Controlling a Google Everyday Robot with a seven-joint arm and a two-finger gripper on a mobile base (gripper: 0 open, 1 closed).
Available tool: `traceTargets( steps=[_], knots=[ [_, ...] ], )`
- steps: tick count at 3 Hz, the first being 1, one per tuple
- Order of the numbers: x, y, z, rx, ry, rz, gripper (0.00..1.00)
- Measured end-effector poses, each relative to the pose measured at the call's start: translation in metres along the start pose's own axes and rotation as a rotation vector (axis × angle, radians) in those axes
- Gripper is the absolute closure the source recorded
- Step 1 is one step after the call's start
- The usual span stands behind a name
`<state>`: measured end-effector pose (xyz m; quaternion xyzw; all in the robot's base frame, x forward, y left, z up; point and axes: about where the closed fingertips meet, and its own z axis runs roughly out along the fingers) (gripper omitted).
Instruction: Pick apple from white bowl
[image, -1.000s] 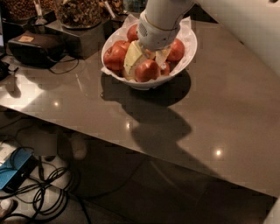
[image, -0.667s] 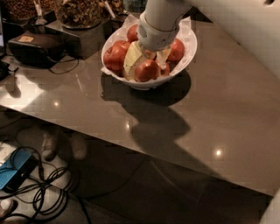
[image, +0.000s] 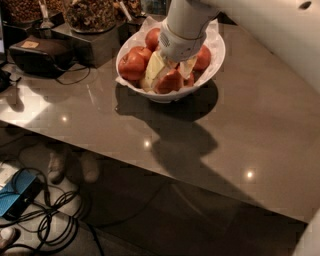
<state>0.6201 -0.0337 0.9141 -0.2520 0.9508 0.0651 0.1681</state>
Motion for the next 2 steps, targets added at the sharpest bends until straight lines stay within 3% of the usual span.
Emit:
traceTargets(
  steps=[2],
  knots=[
    [-0.0016,-0.0077,0.0121,0.002,0.019,0.006,0.37]
  ],
)
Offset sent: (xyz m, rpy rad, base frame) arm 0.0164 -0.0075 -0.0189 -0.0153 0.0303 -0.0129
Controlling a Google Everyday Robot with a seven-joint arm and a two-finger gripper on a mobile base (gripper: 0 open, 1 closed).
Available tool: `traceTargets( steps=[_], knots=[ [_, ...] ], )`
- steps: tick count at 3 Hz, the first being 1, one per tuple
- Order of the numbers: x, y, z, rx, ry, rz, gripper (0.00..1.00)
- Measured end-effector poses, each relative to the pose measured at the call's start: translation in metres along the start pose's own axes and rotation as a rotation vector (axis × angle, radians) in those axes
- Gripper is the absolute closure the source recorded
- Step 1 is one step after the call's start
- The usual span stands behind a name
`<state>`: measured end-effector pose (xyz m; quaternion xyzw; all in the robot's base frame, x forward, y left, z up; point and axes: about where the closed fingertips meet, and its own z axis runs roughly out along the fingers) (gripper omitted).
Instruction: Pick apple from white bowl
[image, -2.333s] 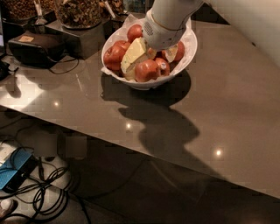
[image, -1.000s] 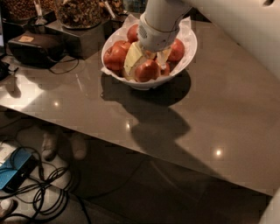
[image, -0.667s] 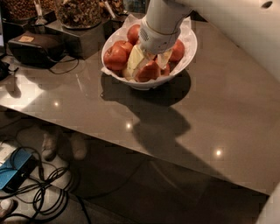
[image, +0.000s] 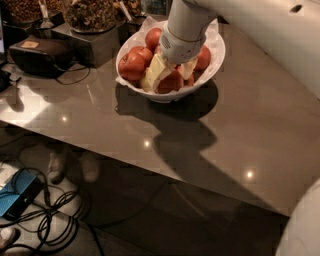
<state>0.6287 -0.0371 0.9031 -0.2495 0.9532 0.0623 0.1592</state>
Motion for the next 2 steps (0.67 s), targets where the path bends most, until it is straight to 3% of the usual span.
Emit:
traceTargets(
  steps=[1,2],
  knots=[
    [-0.0010,-0.0033,0.0041,-0.005,0.011,0.005,0.35],
    [-0.0010,-0.0033,0.0041,-0.005,0.011,0.005,0.54]
  ],
)
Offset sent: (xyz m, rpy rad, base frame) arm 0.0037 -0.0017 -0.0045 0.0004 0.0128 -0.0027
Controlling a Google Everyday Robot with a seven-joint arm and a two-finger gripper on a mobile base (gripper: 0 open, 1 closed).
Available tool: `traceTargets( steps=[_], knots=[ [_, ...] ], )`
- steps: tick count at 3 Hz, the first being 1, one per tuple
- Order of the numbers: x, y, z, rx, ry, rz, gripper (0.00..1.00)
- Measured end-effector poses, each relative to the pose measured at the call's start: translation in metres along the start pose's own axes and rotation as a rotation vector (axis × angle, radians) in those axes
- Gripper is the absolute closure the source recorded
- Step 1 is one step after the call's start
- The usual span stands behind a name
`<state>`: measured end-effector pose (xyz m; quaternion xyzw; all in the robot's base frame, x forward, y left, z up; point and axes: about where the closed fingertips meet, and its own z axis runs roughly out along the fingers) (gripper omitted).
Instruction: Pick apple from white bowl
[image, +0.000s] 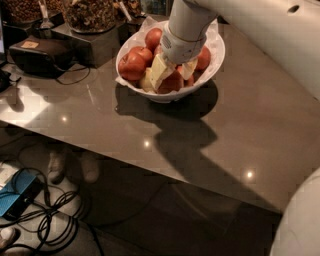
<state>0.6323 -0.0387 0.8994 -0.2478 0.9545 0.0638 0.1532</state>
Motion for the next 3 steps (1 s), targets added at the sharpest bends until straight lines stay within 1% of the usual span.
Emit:
traceTargets(
  steps=[2,3],
  knots=[
    [0.0000,0.0000,0.0000,0.000,0.000,0.000,0.99],
    [0.0000,0.0000,0.0000,0.000,0.000,0.000,1.00]
  ],
)
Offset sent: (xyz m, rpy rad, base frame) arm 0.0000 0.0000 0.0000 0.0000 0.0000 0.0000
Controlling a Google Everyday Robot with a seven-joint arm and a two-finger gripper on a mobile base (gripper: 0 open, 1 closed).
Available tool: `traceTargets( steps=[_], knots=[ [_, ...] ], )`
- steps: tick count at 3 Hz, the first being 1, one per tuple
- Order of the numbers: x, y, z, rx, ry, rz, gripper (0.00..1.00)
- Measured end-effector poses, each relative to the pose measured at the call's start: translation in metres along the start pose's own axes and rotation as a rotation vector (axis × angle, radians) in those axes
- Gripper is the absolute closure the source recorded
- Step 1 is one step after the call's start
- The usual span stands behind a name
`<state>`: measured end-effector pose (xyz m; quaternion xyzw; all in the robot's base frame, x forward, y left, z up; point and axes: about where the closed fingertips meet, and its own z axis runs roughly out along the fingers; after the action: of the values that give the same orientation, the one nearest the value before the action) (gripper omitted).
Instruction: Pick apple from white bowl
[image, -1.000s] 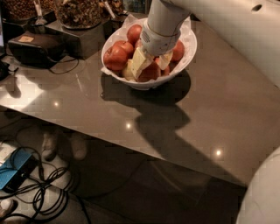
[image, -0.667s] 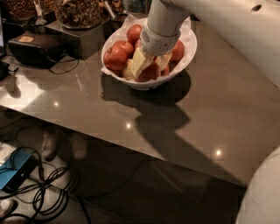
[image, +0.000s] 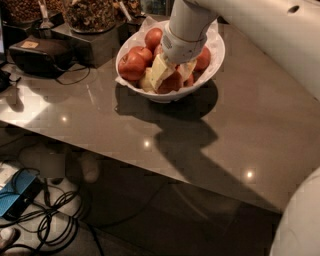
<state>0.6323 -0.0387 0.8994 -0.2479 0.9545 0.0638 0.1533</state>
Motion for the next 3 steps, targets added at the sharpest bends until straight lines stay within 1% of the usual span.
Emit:
traceTargets(
  steps=[1,2,3],
  knots=[
    [0.004,0.004,-0.014,0.011,-0.026,-0.018,1.00],
    [0.009,0.012,-0.041,0.008,-0.065,-0.049,1.00],
    [0.010,0.017,-0.058,0.008,-0.089,-0.067,1.00]
  ],
)
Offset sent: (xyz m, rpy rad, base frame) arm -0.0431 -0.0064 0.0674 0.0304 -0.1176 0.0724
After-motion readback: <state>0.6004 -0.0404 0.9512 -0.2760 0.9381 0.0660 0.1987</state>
